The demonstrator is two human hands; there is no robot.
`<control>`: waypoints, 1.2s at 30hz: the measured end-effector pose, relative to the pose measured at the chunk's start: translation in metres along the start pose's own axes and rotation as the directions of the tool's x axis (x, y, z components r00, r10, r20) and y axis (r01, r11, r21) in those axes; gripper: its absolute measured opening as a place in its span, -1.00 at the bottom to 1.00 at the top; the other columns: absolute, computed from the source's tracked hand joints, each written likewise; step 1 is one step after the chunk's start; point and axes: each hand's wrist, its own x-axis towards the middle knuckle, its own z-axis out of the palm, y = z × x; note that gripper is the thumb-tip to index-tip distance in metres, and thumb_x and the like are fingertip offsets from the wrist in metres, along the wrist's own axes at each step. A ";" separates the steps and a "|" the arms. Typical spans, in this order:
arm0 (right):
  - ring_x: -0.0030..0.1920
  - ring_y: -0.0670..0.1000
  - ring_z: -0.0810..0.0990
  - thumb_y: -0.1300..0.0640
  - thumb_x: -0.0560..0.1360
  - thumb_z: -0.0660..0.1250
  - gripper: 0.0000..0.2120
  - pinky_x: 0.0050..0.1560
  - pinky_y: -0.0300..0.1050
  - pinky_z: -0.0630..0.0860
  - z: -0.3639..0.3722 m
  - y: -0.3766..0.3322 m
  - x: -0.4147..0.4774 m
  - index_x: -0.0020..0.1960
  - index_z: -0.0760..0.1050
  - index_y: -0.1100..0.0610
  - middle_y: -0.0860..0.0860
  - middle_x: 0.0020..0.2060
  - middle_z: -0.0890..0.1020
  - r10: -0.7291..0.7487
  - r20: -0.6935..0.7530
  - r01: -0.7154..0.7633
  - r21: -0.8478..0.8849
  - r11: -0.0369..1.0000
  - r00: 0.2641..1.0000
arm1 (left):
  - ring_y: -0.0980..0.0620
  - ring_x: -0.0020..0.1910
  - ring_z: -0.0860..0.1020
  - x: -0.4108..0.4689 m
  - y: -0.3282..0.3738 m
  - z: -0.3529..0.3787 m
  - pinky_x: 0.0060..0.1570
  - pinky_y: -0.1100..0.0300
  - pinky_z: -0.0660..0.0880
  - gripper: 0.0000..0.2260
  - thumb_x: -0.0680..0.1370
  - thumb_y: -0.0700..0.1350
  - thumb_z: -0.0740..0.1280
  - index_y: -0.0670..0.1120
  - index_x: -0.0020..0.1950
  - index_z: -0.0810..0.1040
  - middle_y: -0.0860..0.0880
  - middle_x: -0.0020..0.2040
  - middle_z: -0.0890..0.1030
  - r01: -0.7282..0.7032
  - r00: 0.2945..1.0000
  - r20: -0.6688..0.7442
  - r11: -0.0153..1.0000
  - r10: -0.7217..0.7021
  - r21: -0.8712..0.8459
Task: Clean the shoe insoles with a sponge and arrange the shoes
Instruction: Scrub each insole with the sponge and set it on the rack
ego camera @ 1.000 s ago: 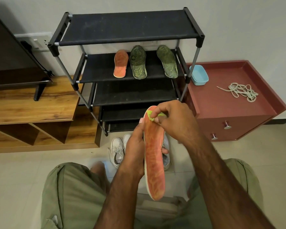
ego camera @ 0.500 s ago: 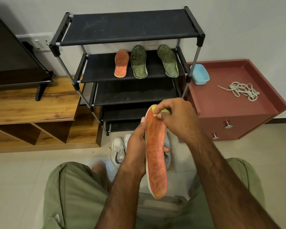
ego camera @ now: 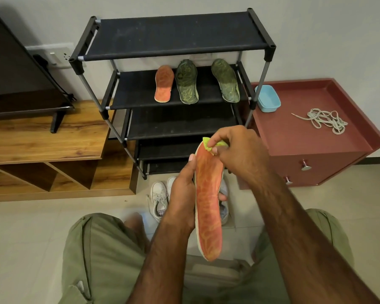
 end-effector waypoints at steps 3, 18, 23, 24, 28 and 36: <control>-0.02 -0.03 0.67 0.05 0.48 0.51 -0.87 0.04 0.11 0.65 -0.005 0.000 0.001 -0.15 0.65 -0.18 -0.17 -0.05 0.71 0.037 -0.034 -0.037 0.000 0.999 0.999 | -0.10 -0.42 0.57 0.001 0.002 -0.002 -0.41 0.14 0.55 -0.44 0.64 0.29 0.16 -0.16 0.13 0.68 -0.19 -0.24 0.60 -0.010 1.000 -0.023 1.000 0.010 0.007; -0.05 0.06 0.67 -0.01 0.51 0.48 -0.91 0.01 0.12 0.64 -0.009 -0.003 -0.006 -0.14 0.63 -0.18 -0.13 -0.06 0.69 0.069 -0.020 -0.071 -0.145 0.987 0.997 | -0.09 -0.42 0.60 0.005 0.001 -0.005 -0.41 0.15 0.57 -0.45 0.65 0.27 0.17 -0.17 0.28 0.60 -0.17 -0.15 0.66 -0.038 0.999 -0.038 0.999 0.037 -0.015; -0.01 -0.02 0.66 0.02 0.50 0.48 -0.91 0.02 0.09 0.64 -0.006 0.000 0.002 -0.08 0.65 -0.18 -0.16 -0.02 0.70 0.040 -0.065 -0.040 0.000 0.999 0.997 | -0.11 -0.40 0.58 0.004 0.004 -0.003 -0.36 0.12 0.56 -0.48 0.64 0.27 0.17 -0.13 0.15 0.67 -0.20 -0.11 0.66 -0.036 0.999 -0.017 0.999 0.037 0.006; -0.01 -0.03 0.66 0.02 0.49 0.47 -0.91 0.03 0.09 0.64 -0.005 -0.002 0.003 -0.06 0.65 -0.18 -0.17 -0.03 0.70 0.037 -0.086 -0.033 0.048 0.998 0.996 | -0.11 -0.39 0.58 0.005 0.004 -0.001 -0.35 0.12 0.57 -0.49 0.65 0.26 0.16 -0.12 0.14 0.67 -0.21 -0.08 0.66 -0.041 0.999 -0.015 0.999 0.042 0.014; -0.02 -0.02 0.67 0.02 0.50 0.47 -0.91 0.02 0.08 0.64 -0.001 -0.006 0.005 -0.06 0.64 -0.19 -0.16 -0.05 0.70 0.009 -0.071 -0.008 0.016 1.000 0.997 | -0.12 -0.35 0.58 0.007 0.001 -0.001 -0.32 0.09 0.59 -0.52 0.66 0.24 0.18 -0.12 0.12 0.68 -0.22 -0.06 0.67 -0.082 0.996 -0.030 0.996 0.083 0.019; -0.03 -0.12 0.67 0.09 0.48 0.48 -0.84 -0.01 0.06 0.66 -0.001 -0.007 -0.004 -0.06 0.69 -0.19 -0.22 -0.06 0.70 -0.040 0.056 0.031 0.149 0.988 0.998 | -0.09 -0.36 0.59 0.011 -0.002 -0.009 -0.32 0.11 0.55 -0.50 0.65 0.25 0.17 -0.11 0.14 0.69 -0.19 -0.07 0.66 -0.069 0.998 -0.014 0.997 0.068 -0.038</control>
